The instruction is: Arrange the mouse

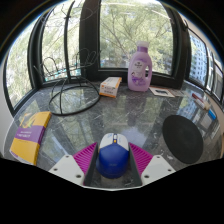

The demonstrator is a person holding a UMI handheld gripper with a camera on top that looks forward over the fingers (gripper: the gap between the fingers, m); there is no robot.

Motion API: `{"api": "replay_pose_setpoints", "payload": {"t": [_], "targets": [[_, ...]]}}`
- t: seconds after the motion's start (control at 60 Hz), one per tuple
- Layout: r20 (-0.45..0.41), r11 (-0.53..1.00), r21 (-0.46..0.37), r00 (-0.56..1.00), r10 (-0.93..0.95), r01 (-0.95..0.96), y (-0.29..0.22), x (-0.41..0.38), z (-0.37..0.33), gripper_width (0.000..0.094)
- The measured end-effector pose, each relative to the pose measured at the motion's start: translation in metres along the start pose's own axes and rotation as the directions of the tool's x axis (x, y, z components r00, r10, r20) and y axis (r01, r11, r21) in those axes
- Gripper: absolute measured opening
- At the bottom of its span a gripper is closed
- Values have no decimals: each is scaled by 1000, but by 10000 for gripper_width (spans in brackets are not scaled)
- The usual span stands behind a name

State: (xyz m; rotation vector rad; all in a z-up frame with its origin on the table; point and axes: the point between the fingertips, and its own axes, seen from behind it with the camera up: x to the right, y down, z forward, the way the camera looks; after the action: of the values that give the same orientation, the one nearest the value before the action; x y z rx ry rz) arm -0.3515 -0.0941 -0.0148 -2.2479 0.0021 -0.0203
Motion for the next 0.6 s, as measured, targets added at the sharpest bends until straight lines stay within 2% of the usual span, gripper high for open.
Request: {"api": "replay_pose_setpoints", "payload": {"t": [0.033,0.2,0.3,0.367,0.433,0.6], "targets": [[-6,1000,4,1000,-3,3,-2,0,2,502],[-1,1000,9,1000,-12,12,-6,-2,5,402],[33,1000,3,999,-11,11,-8,-5,4,361],[92,1000,17,996,-8,7,-21,-15,-3,351],[139,996,83,990,-32,21,-59,-18,-22,352],[222,939,340,975,-26,-53,-194,21,-104,350]]}}
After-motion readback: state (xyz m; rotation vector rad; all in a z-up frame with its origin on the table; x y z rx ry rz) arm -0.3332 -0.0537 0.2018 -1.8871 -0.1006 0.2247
